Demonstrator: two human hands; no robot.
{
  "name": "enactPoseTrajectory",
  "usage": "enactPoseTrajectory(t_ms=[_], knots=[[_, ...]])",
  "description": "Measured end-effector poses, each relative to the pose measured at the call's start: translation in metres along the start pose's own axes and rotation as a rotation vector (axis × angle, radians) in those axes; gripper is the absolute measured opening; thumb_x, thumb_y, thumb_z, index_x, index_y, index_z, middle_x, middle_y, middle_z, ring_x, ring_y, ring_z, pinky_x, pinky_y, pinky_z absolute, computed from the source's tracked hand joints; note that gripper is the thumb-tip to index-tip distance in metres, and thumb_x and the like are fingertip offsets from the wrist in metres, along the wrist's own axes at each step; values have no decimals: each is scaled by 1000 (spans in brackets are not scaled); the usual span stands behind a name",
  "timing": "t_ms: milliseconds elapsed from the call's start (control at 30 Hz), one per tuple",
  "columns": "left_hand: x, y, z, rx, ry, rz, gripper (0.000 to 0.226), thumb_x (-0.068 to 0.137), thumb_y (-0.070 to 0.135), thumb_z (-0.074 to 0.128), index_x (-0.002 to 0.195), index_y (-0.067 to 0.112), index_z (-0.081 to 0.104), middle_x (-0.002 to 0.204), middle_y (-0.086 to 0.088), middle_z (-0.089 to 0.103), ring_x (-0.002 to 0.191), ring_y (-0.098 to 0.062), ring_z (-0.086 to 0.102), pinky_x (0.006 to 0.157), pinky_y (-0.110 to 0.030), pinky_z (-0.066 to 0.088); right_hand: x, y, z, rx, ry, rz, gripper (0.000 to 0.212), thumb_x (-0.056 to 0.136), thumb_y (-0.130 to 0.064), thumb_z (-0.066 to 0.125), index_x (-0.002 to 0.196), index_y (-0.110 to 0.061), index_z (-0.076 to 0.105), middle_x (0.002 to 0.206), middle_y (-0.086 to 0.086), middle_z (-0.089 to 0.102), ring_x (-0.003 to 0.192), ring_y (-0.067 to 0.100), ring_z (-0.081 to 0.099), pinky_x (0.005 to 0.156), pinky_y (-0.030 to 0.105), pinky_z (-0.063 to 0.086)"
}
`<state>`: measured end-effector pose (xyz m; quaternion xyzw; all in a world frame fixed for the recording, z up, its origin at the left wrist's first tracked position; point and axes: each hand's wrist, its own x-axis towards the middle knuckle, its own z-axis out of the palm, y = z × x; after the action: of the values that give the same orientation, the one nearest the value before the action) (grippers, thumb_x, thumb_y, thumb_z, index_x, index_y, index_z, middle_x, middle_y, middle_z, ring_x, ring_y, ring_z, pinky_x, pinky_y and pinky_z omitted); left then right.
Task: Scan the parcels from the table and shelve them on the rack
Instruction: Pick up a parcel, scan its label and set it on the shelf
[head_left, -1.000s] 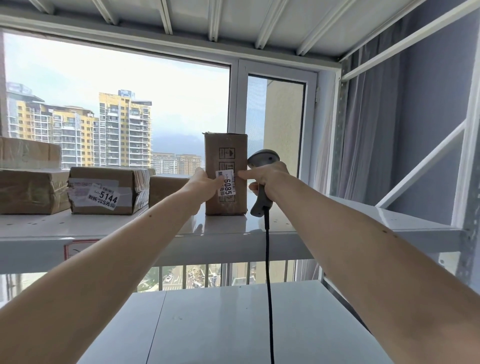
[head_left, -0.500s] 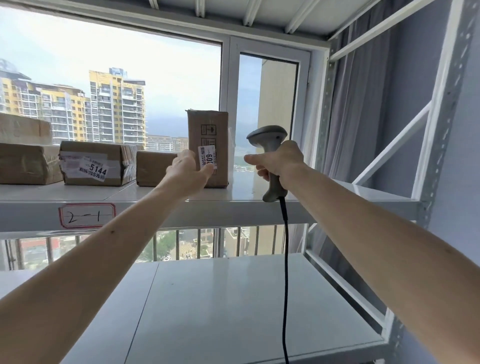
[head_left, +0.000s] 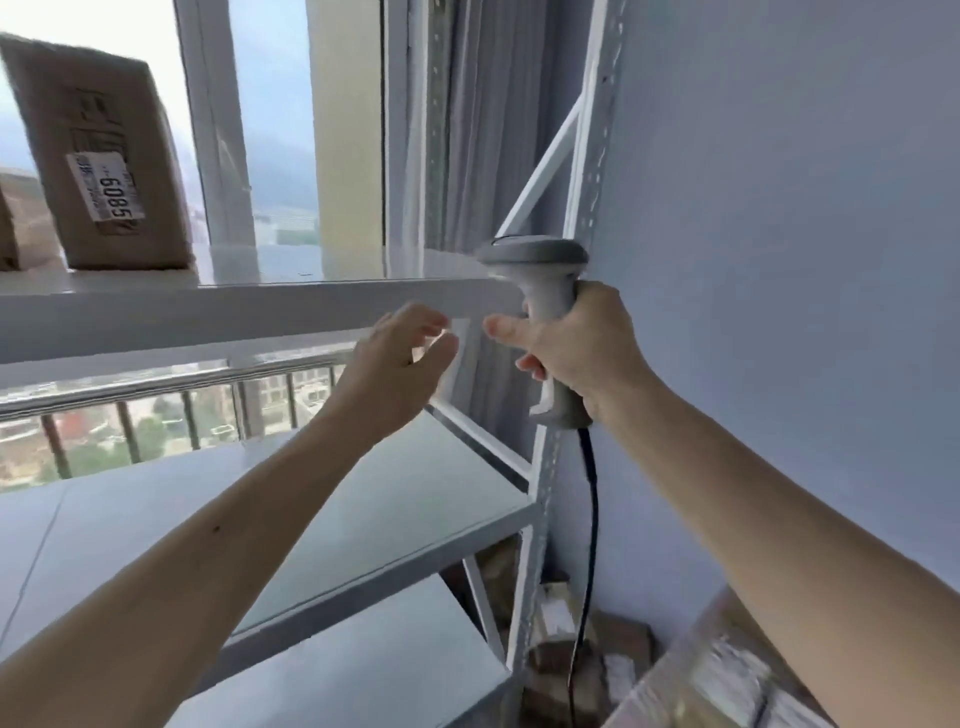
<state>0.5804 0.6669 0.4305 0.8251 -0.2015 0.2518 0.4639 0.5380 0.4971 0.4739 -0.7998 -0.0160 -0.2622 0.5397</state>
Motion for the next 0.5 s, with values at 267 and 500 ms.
enactPoseTrajectory(t_ms=[267, 500], knots=[[-35, 32, 127, -64, -431, 109, 27, 101, 23, 54, 124, 11, 64, 119, -4, 67, 111, -20, 62, 94, -31, 46, -76, 68, -92, -67, 290, 251, 30, 75, -25, 88, 86, -10, 65, 72, 2, 69, 49, 13, 64, 50, 26, 50], [-102, 65, 231, -117, -749, 162, 24, 103, 24, 51, 120, 15, 64, 117, 1, 67, 112, -18, 61, 88, -31, 46, -169, 115, -167, -88, 505, 490, 29, 76, -23, 86, 90, -11, 64, 75, 3, 70, 53, 13, 64, 59, 32, 57]])
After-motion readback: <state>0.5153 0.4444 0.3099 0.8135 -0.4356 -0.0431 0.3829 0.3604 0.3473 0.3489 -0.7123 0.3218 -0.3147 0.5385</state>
